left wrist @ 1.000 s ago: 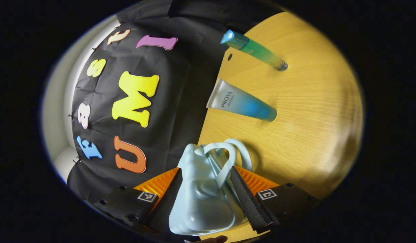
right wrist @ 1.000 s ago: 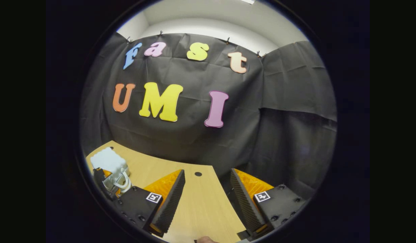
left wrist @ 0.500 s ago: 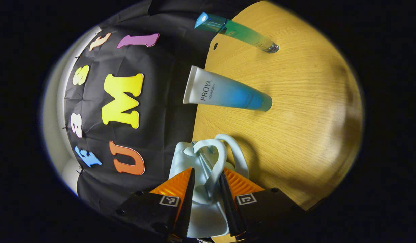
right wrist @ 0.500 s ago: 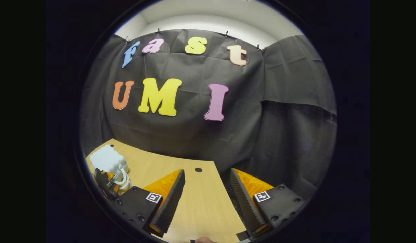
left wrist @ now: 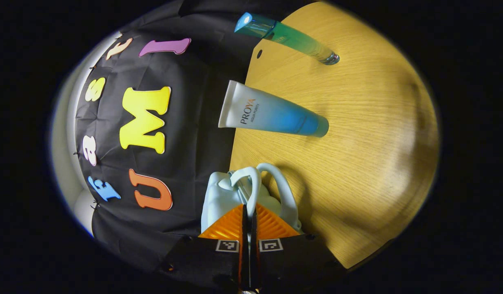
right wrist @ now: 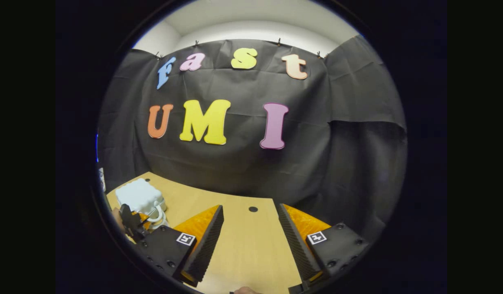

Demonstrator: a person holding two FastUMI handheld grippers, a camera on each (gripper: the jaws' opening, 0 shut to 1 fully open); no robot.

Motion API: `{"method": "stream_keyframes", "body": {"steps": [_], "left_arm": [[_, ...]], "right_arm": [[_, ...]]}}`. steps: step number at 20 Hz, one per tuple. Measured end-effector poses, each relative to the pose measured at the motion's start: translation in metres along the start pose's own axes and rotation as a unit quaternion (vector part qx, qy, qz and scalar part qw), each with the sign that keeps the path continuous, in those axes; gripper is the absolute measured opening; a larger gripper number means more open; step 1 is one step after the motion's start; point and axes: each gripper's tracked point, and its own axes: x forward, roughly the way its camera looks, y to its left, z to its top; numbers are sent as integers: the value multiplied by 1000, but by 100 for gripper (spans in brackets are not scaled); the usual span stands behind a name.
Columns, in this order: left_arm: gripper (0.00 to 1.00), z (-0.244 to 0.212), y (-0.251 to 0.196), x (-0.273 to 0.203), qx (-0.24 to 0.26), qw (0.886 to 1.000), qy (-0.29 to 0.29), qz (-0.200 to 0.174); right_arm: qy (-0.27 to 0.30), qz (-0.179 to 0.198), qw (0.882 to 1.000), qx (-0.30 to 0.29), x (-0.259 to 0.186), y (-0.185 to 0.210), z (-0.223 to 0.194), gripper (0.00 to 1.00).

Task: First open the suitcase, pack the skin care products into it, and then close the suitcase.

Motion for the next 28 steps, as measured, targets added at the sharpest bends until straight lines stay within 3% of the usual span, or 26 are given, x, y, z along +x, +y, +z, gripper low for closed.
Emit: {"method": "stream_keyframes", "body": {"steps": [5, 12, 18, 21, 25, 28], "left_arm": [[0, -3, 32, -11, -129, 992, -4, 6], [2, -29, 109, -40, -259, 965, -44, -1], [3, -92, 182, -54, -373, 926, -61, -1], [3, -149, 217, -52, -446, 893, -56, 4], [3, -234, 236, -31, -560, 827, -41, -3], [3, -286, 231, -2, -594, 804, -35, -10]], "right_arm": [[2, -1, 1000, -7, 4, 8, 6, 81], [-13, -17, 1000, -13, 9, 67, 28, 81], [-30, -7, 999, -12, 17, 154, 56, 81], [-34, 3, 999, -9, 17, 201, 64, 81], [-30, 13, 999, -32, 15, 256, 65, 80], [-32, 26, 999, -31, 9, 294, 69, 81]]}}
